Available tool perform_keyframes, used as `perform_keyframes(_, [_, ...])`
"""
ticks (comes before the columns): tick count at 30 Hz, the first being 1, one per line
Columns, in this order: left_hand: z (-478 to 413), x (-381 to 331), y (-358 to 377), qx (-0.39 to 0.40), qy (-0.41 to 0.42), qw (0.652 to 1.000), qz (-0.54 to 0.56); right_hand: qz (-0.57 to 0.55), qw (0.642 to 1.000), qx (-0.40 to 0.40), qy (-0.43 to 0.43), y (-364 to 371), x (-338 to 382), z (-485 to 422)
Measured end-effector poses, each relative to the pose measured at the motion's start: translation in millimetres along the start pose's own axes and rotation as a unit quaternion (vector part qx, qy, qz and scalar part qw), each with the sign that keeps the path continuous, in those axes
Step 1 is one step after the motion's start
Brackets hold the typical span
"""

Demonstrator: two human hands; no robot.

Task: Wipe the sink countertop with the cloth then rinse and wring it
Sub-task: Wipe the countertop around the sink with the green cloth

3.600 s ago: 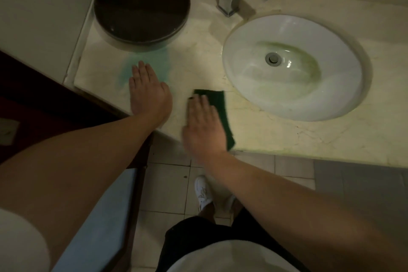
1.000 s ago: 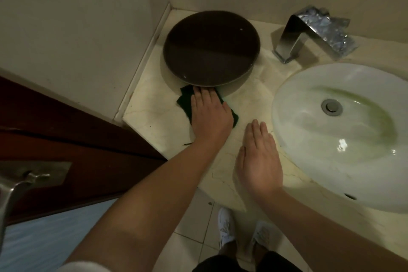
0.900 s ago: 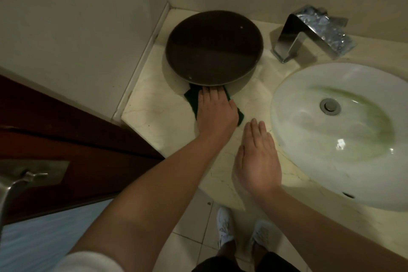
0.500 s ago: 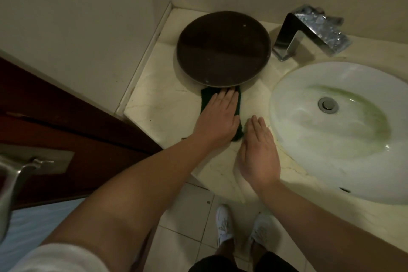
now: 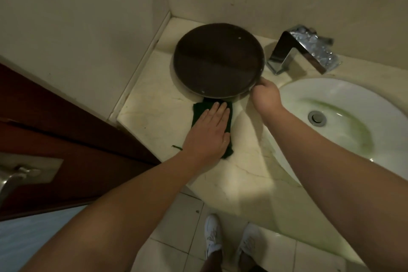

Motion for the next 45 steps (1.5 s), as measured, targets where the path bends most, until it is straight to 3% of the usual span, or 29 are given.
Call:
perform_keyframes(7, [-2, 0, -1, -0.005, -0.023, 1.000, 0.002, 0.032, 0.995, 0.086, -0.027, 32, -5, 10])
perform_keyframes(11, [-2, 0, 1, -0.005, -0.047, 0.999, 0.005, 0.136, 0.986, -0.007, -0.091, 2, -22, 35])
perform_keyframes(15, [-8, 6, 1, -0.019, -0.129, 0.991, 0.013, 0.248, 0.952, -0.081, -0.158, -29, -73, 92])
perform_keyframes(20, [-16, -3, -3, -0.032, -0.218, 0.975, 0.012, 0.418, 0.882, -0.046, -0.215, -24, -130, 126])
perform_keyframes(23, [-29, -15, -2, -0.039, -0.228, 0.973, 0.021, 0.444, 0.861, -0.034, -0.246, -19, -128, 127])
perform_keyframes(37, [-86, -55, 6, 0.010, -0.011, 1.000, 0.018, 0.411, 0.872, -0.028, -0.265, -18, -127, 124])
perform_keyframes(40, [-76, -77, 12, 0.048, 0.083, 0.995, -0.007, 0.392, 0.882, -0.035, -0.260, -21, -130, 123])
perform_keyframes(45, [-33, -64, 9, 0.051, 0.109, 0.993, -0.010, 0.367, 0.892, -0.037, -0.261, -26, -129, 127])
Point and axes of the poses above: each hand's wrist, its own z-axis away from the middle knuckle, its own y-axis out of the palm, x = y × z, the point moved 6 cm from there along -z, towards the middle knuckle, and after that the axes turned 2 degrees about -x, right-handed, at the moved point
